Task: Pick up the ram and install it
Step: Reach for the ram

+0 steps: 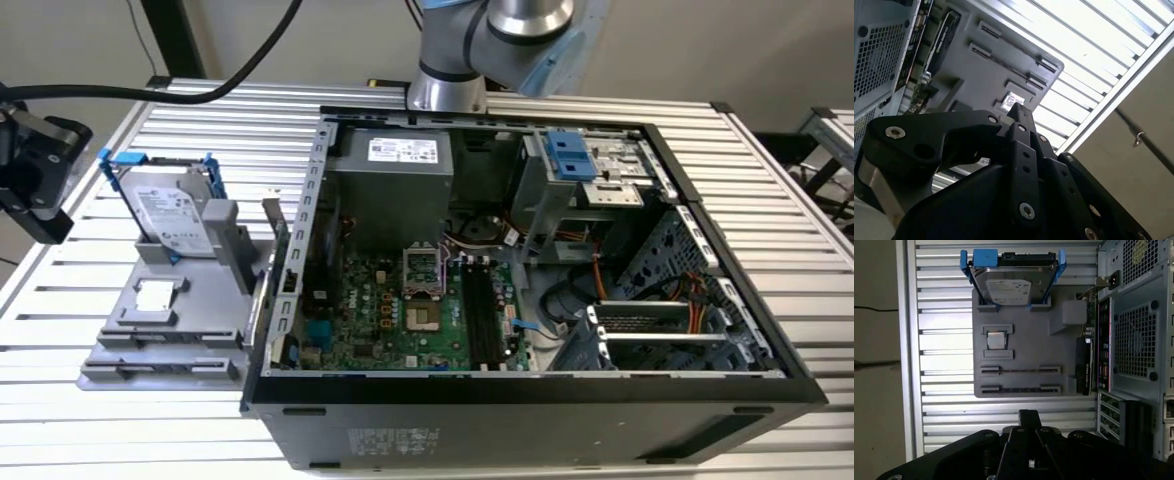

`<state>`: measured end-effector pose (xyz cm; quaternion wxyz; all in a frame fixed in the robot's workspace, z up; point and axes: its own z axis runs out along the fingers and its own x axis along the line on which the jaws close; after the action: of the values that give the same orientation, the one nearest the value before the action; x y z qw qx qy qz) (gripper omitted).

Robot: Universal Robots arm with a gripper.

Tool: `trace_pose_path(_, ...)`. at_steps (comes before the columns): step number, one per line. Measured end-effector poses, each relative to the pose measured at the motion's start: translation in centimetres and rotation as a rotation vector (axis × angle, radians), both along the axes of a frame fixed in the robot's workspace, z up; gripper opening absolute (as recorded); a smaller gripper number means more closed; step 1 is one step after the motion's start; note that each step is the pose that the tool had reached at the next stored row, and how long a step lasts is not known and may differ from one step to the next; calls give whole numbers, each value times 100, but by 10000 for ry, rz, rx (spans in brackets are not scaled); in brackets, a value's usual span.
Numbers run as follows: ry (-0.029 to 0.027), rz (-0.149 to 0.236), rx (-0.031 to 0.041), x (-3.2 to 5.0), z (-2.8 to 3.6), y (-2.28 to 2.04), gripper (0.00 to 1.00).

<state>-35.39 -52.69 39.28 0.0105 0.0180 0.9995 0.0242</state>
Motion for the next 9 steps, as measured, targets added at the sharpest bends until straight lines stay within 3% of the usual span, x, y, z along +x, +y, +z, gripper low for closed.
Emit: trace_pose_path(9,-1,0,1,-3,0,0,0)
